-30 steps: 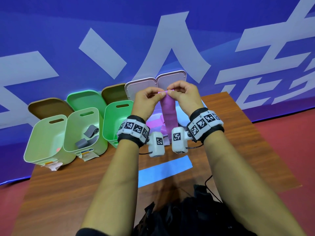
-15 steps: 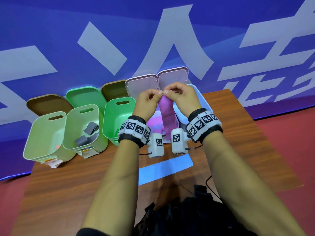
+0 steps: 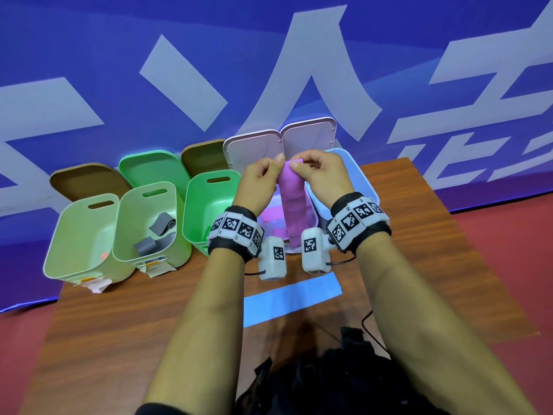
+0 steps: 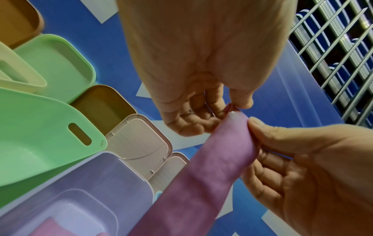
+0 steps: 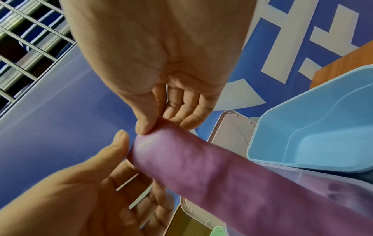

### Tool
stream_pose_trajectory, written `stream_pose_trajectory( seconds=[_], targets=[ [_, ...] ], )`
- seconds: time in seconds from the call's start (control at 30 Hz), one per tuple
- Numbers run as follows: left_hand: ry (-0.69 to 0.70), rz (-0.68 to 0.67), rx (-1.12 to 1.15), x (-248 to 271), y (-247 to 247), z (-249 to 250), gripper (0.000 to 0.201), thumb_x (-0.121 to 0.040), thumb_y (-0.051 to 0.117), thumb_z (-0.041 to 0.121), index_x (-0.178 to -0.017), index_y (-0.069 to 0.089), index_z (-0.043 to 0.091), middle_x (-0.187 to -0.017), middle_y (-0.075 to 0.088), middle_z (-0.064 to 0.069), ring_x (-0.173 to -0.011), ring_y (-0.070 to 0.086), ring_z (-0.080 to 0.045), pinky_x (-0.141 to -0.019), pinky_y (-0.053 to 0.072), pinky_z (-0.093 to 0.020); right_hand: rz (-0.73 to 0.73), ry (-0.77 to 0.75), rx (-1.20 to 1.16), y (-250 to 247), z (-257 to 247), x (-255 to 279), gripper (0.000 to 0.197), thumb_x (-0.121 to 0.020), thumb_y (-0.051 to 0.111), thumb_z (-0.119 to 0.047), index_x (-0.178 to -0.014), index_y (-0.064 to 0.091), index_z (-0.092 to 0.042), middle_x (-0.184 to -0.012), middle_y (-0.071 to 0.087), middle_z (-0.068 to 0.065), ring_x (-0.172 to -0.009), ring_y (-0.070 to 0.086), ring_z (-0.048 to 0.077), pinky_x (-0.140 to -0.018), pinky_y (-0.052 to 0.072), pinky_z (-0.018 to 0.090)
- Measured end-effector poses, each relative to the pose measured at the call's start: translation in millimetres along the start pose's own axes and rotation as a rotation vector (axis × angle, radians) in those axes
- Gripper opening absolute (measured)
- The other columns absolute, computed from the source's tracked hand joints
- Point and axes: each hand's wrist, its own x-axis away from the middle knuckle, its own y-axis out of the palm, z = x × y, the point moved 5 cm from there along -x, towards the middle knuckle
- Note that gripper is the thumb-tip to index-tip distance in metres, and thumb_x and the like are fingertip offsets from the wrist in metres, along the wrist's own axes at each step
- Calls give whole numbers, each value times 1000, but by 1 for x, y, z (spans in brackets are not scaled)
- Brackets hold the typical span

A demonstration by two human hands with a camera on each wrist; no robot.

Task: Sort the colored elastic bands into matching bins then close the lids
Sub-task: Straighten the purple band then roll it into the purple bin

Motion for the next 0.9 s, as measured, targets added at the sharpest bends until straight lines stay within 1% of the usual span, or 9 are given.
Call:
stream_pose_trajectory(
  seconds=[0.1,0.23,0.37,0.5,0.6,0.67,0.73,0.83,0.9],
  targets=[
    [41,-16,100,1,0,2,3,-94,64,16,-96,67,16,-88,65,1,-82,57,-14,-74,51,-27,14,1,-6,0,2,-1,7,-84,69,-19,-80,73,-24,-83,73,0,-87,70,23,-90,57,44],
    [89,-2,101,0,-2,5,22,-87,64,-5,-100,67,12,-91,68,2,-80,62,-6,-75,50,-19,16,19,-20,2,7,-3,8,-82,67,-29,-81,74,-24,-85,75,4,-89,71,27,-89,56,49],
    [64,23,93,0,-3,5,14,-92,63,0,-105,69,0,-86,69,-1,-71,63,2,-70,49,-14,12,10,-3,2,7,-3,18,-88,67,-35,-88,77,-20,-83,74,-4,-85,70,18,-89,56,47],
    [49,46,68,-1,-4,2,12,-97,59,8,-95,69,3,-75,64,0,-63,57,0,-65,48,-15,0,41,-73,2,6,-3,12,-91,68,-15,-103,70,-15,-87,70,5,-87,67,20,-91,57,41],
    [42,23,34,-1,-4,2,20,-99,57,17,-89,71,7,-71,64,1,-69,55,-9,-68,50,-22,17,15,-59,2,4,-4,7,-90,68,-10,-92,71,-16,-88,71,8,-86,66,19,-91,57,42],
    [37,6,12,0,-3,3,30,-101,54,22,-78,71,13,-60,62,12,-63,54,-4,-66,49,-20,47,6,-59,0,3,-5,7,-90,68,-11,-88,71,-17,-88,72,5,-88,68,20,-91,57,42],
    [21,1,-5,0,-3,2,38,-102,53,27,-67,66,17,-51,58,14,-55,52,0,-65,47,-19,62,4,-65,0,2,-6,7,-90,69,-14,-87,71,-19,-88,73,4,-91,70,23,-91,57,41],
    [-4,14,-32,-3,-4,0,48,-101,54,35,-60,61,12,-50,56,10,-56,51,-9,-68,47,-29,68,1,-81,-1,1,-6,4,-89,71,-16,-87,72,-19,-88,74,4,-89,70,21,-90,57,40],
    [-23,9,-21,-3,-3,-1,44,-101,54,34,-62,63,14,-53,58,11,-58,53,-7,-69,49,-28,75,8,-68,-1,2,-7,3,-88,72,-19,-85,72,-20,-87,74,3,-88,70,19,-90,57,40]
  ],
)
